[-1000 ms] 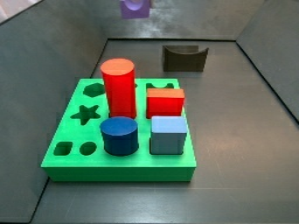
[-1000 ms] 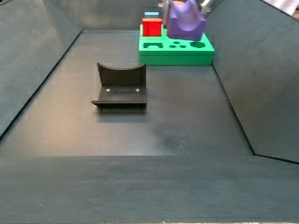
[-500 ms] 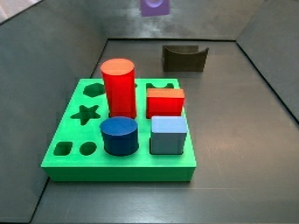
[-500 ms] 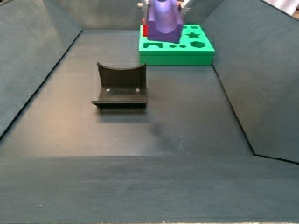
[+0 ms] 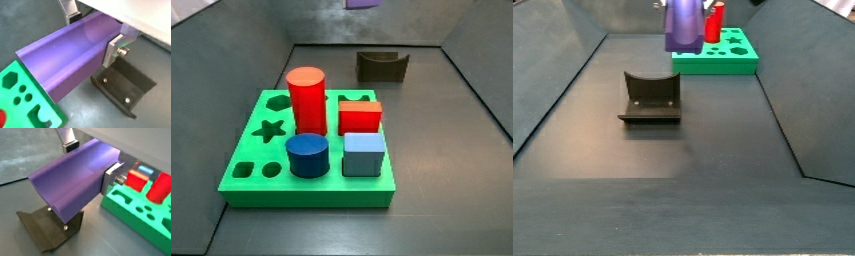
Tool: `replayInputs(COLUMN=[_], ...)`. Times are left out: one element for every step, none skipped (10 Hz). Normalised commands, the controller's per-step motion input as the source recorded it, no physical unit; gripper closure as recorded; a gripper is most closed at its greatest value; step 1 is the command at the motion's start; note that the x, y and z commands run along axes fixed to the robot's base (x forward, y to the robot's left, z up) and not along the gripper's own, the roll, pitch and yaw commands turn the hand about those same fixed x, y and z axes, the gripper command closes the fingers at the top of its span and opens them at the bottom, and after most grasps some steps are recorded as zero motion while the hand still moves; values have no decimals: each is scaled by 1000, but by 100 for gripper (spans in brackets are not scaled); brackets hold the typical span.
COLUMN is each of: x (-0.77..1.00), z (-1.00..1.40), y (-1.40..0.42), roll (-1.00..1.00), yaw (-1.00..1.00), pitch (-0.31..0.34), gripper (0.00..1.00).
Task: Pick up the arch object. Move up. Place the arch object on the fixture. Regrasp the arch object. Move to above the board. Insert the arch object.
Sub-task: Place the arch object on the fixture.
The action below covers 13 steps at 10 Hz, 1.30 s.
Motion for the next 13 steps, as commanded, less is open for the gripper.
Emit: replayInputs(x=[1000, 910, 825, 718, 642, 563, 488, 410, 321, 194, 145, 127, 142], z=[-9, -15, -20, -17, -16, -20, -22, -12, -7, -10, -1000, -1000, -1000], y=[86, 70, 59, 52, 52, 50, 50, 37, 32, 38, 134, 143, 142], roll=[-1000, -1000, -1000, -902, -737, -570, -400, -262, -194, -159, -1000, -1000, -889], yaw=[-81, -103, -123, -141, -138, -133, -126, -114, -104, -90, -111, -129, -154], pitch=[115, 118, 122, 109, 87, 69, 55, 44, 32, 29, 185, 171, 165], gripper=[100, 100, 100, 100, 100, 100, 100, 100, 100, 100, 100, 100, 100])
